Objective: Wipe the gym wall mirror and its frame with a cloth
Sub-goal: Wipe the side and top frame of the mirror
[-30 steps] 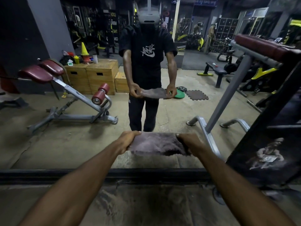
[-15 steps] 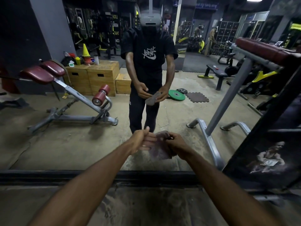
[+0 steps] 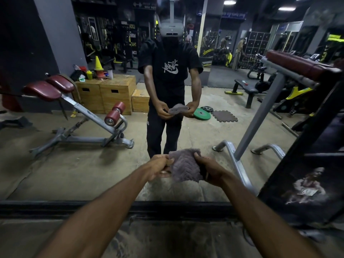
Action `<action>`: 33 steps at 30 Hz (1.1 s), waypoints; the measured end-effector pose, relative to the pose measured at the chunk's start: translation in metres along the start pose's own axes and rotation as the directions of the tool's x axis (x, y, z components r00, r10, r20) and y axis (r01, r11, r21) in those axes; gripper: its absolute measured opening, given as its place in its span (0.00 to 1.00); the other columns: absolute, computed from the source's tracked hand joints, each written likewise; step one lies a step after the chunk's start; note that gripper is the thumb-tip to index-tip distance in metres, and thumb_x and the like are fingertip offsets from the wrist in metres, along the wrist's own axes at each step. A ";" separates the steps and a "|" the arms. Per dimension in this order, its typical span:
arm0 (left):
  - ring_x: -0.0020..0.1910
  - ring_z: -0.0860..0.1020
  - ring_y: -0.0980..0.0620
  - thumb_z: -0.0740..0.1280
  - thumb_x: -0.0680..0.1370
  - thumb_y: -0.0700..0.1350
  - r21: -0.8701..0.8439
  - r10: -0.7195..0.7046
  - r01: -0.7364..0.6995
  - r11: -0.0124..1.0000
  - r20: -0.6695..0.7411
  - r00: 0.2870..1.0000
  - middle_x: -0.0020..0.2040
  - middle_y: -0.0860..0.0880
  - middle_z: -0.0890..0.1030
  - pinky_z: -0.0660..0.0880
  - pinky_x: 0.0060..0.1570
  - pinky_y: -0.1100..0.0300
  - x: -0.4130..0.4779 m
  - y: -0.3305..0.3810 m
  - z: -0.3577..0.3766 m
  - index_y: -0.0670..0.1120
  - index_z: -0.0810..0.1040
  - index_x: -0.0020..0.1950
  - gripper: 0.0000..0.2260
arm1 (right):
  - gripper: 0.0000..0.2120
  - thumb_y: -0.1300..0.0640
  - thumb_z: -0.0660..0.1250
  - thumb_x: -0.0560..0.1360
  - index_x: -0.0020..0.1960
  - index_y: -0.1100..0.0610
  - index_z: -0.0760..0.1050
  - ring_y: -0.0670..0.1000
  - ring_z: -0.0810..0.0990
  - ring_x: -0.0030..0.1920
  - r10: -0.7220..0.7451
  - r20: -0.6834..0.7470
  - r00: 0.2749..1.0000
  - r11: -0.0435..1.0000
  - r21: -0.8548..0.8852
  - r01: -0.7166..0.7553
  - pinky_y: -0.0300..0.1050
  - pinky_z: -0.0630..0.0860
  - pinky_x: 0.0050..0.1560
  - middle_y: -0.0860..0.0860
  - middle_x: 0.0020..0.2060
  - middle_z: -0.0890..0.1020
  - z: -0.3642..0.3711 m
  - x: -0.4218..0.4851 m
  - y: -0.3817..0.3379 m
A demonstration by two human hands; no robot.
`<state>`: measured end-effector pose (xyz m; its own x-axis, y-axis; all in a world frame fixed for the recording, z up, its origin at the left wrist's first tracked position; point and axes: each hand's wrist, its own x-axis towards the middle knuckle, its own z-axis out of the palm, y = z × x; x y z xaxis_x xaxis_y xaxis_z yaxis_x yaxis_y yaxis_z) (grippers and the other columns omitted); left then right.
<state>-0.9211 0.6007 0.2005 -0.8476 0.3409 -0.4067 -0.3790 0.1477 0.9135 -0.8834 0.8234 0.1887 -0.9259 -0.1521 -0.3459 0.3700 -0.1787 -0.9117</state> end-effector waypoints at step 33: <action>0.67 0.76 0.49 0.66 0.79 0.51 0.950 0.975 -0.311 0.041 0.031 0.222 0.69 0.51 0.79 0.72 0.68 0.50 -0.064 0.341 -0.014 0.51 0.78 0.70 0.19 | 0.18 0.49 0.72 0.78 0.66 0.49 0.75 0.41 0.79 0.43 -0.976 0.027 0.217 0.071 -0.899 0.432 0.37 0.76 0.45 0.42 0.48 0.82 0.056 -0.065 -0.352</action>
<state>-1.0017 0.6161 0.5383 -0.5460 0.2485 0.8001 0.6007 0.7818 0.1671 -0.9490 0.8420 0.5446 -0.5600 0.1152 0.8204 -0.4428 0.7954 -0.4139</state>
